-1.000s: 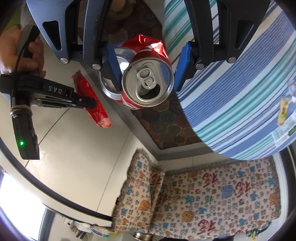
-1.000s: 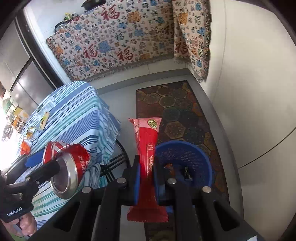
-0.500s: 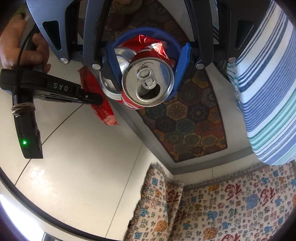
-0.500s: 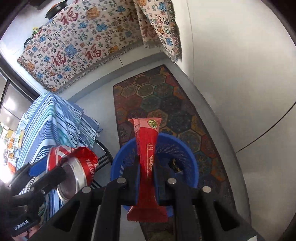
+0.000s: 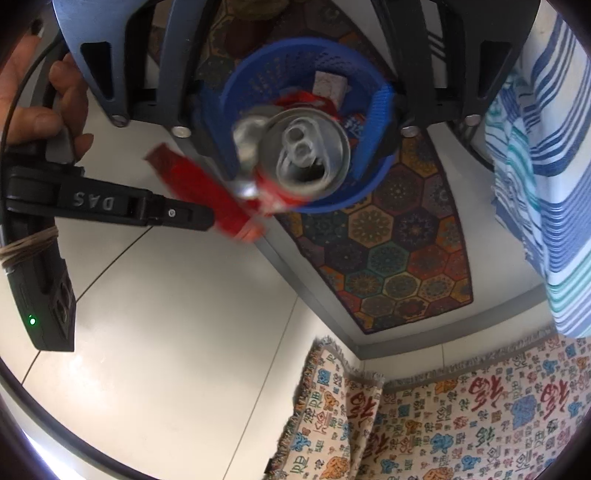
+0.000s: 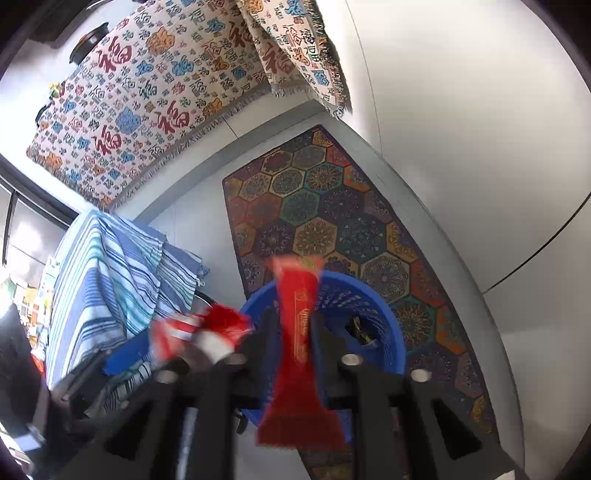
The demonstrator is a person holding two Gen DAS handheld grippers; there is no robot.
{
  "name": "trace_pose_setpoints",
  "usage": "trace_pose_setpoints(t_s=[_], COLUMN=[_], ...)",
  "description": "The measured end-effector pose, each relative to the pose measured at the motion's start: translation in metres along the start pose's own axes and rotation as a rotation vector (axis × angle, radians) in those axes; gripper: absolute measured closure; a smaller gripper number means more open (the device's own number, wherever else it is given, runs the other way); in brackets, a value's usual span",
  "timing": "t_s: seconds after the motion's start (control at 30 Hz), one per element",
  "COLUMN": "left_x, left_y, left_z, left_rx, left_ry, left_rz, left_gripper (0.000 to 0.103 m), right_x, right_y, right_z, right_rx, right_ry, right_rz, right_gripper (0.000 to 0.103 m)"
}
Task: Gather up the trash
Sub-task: 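Carry the can with the left tool over the wastebasket while the right tool carries the wrapper, then open both, then move both open tools back over the table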
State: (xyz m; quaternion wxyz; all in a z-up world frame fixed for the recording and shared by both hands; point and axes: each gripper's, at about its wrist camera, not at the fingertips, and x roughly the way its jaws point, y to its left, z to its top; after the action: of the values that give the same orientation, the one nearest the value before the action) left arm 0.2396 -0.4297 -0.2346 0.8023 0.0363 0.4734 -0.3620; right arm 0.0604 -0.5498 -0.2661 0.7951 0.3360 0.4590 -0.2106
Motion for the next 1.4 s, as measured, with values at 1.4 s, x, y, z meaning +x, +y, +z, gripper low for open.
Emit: trace_pose_setpoints(t_s=[1.4], left_x=[-0.281], left_y=[0.269], left_z=[-0.213], left_rx=[-0.404], left_ry=[-0.100], left_rz=[0.635], left_gripper=[0.002], right_x=[0.023], right_y=[0.388], right_z=[-0.168], right_rx=[-0.825], right_ry=[-0.071], right_rz=[0.082], right_gripper=[0.033])
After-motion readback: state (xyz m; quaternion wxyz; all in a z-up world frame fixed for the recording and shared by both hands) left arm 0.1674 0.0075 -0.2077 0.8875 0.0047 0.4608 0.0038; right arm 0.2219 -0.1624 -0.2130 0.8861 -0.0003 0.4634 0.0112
